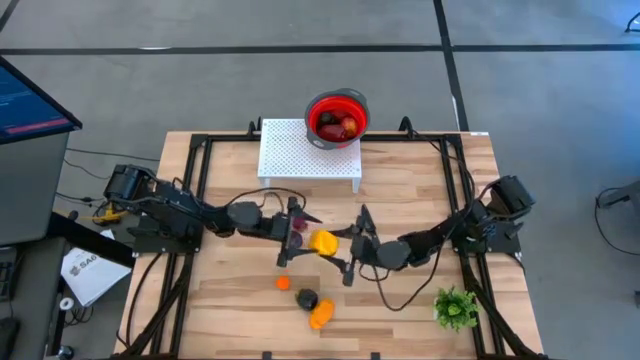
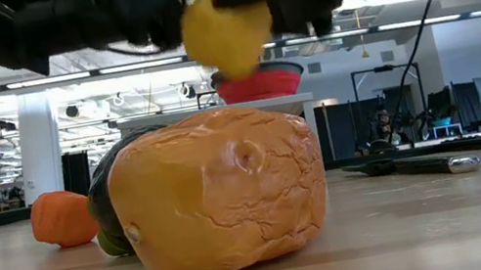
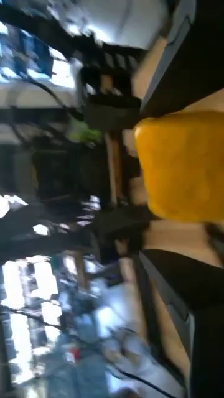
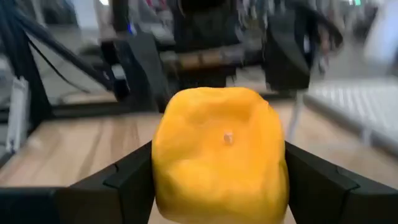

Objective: Pick & Place Fruit
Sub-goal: Put the yellow bell pepper into the strainer bowl on the shelf

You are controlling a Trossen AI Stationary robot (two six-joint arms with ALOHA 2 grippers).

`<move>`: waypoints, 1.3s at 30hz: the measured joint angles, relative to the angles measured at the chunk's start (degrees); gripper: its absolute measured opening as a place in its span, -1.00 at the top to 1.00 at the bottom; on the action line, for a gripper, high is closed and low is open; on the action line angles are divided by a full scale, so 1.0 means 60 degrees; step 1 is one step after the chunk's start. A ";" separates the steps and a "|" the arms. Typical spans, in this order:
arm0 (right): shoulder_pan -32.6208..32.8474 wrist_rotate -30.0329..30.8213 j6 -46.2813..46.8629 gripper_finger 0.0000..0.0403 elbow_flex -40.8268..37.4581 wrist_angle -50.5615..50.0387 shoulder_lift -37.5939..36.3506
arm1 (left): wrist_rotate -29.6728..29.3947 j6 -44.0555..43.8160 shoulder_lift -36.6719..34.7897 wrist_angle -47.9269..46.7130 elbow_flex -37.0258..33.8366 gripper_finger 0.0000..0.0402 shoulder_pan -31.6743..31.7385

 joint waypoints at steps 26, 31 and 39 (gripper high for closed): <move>-0.1178 0.0478 -0.0320 -0.37 0.3542 -0.7206 -0.2880 | -0.1508 -0.2554 0.0000 -0.2664 -0.0761 -0.66 -0.0047; -0.3621 -0.0749 -0.1060 -0.37 0.6046 -1.0021 -0.2389 | -0.1497 -0.2551 0.0000 -0.2530 -0.0761 -0.62 -0.0047; -0.7300 -0.2292 -0.1839 -0.37 0.8549 -1.2384 -0.0335 | -0.1473 -0.2539 0.0000 -0.2454 -0.0761 -0.58 -0.0051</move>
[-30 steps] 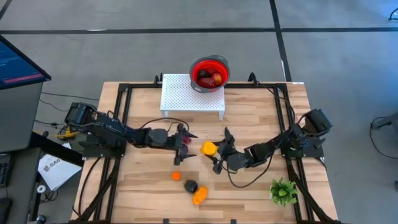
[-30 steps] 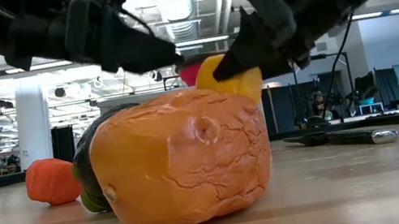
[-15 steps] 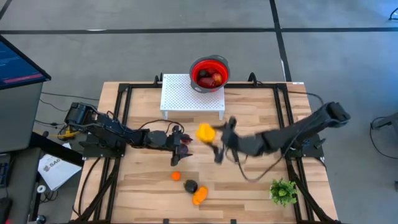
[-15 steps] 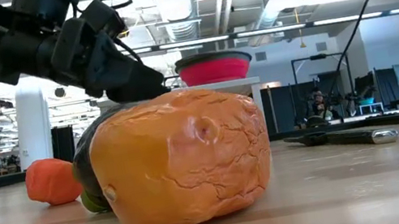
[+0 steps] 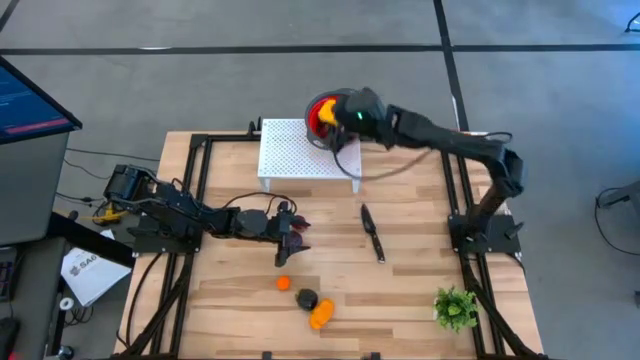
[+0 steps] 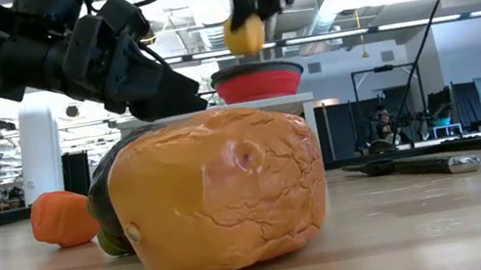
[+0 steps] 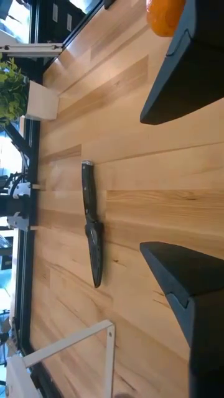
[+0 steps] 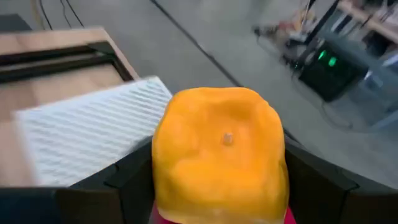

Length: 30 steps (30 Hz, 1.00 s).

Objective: Pick & Place Fruit
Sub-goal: Put the yellow bell pepper into the strainer bowl on the shelf

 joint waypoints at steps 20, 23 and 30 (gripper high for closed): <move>-0.2061 -0.1783 0.0068 -0.58 0.0889 -0.0148 0.1741 | -0.0030 0.0309 0.0000 0.0227 0.0000 -0.54 0.0011; -0.2120 -0.1783 0.0085 -0.67 0.0889 -0.0275 0.1741 | -0.0030 0.0287 0.0000 0.0249 0.0000 -0.53 0.0011; -0.2150 -0.1700 0.0308 -0.78 0.0889 -0.0305 0.1741 | -0.0027 0.0244 0.0000 0.0281 0.0000 -0.53 0.0011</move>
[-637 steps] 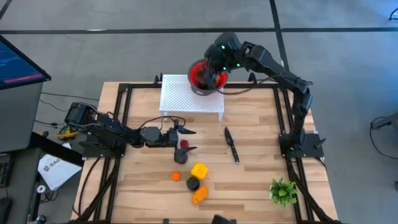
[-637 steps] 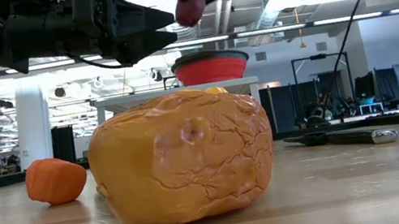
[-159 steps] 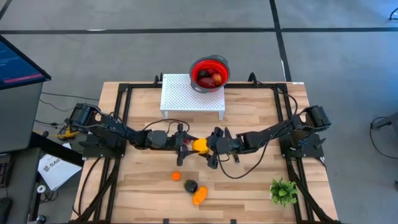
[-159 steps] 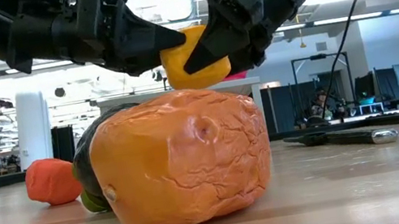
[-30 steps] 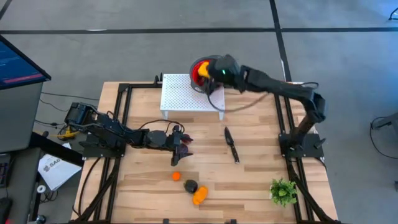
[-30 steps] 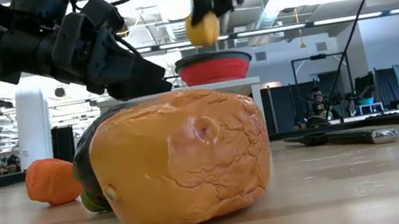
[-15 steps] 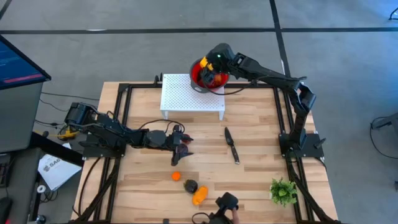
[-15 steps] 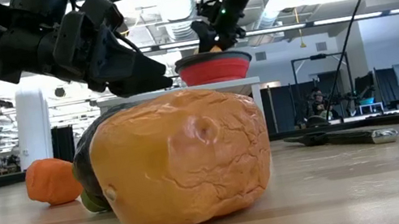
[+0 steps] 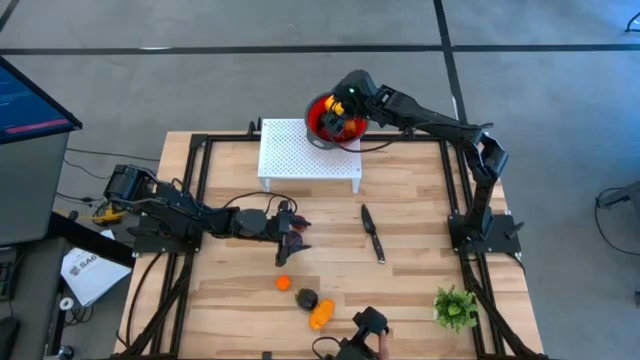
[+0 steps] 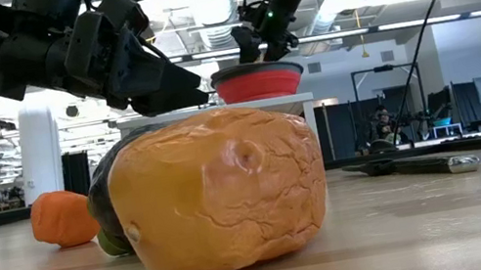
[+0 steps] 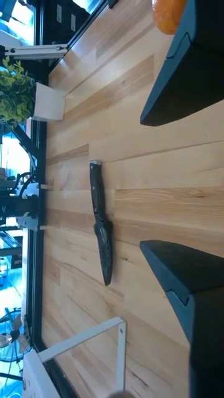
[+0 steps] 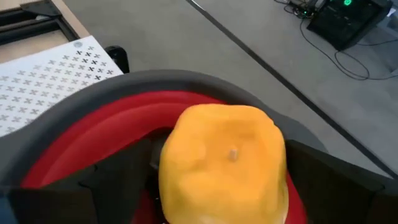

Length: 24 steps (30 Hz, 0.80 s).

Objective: Pick & Place Fruit
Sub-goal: Put the yellow bell pepper into the strainer bowl on the shelf, then put the red pomegranate into the strainer bowl on the shelf

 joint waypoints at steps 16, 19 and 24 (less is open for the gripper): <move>0.0293 0.0741 -0.0396 -0.66 -0.0029 0.0696 -0.0355 | 0.0031 -0.0039 0.0000 0.0003 0.0000 -0.53 -0.0078; 0.0698 0.1132 -0.0761 -0.62 -0.0004 0.0644 -0.0777 | 0.0028 -0.0048 0.0000 0.0004 0.0000 -0.53 -0.0164; 0.2085 0.1260 -0.1341 -0.56 -0.0211 0.0176 -0.1671 | -0.0064 -0.0190 0.0000 0.0000 0.0000 -0.53 -0.0358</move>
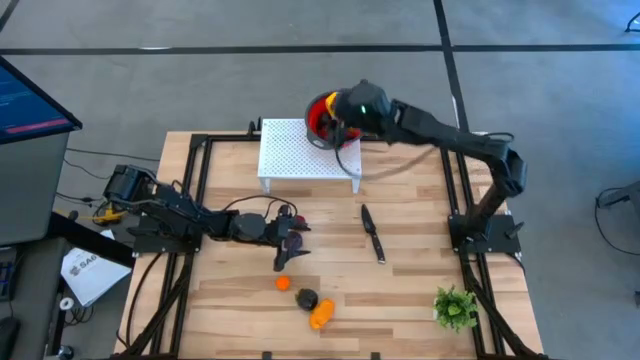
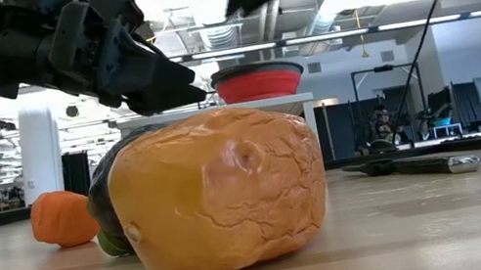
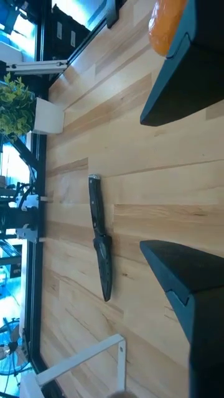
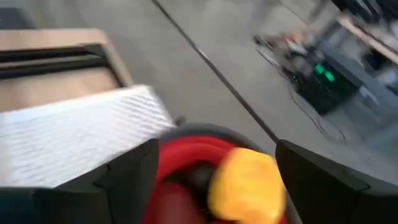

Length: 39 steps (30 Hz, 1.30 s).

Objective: Pick & Place Fruit
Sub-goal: Put the red pomegranate into the strainer bowl on the shelf

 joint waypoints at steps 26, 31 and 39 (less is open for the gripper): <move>0.4737 0.0049 0.3880 -0.50 -0.8073 0.8769 0.1686 | -0.0974 -0.2659 -0.2588 -0.5097 -0.0242 -0.34 -0.0197; 0.4027 -0.0017 0.4085 -0.43 -0.8062 1.0190 0.2879 | -0.1341 -0.3289 -0.2113 -0.4872 -0.0744 -0.11 0.0233; 0.3249 -0.2563 0.3446 -0.36 -0.7997 1.1467 0.3346 | -0.1642 -0.3007 -0.0953 -0.2371 -0.1292 0.24 0.0716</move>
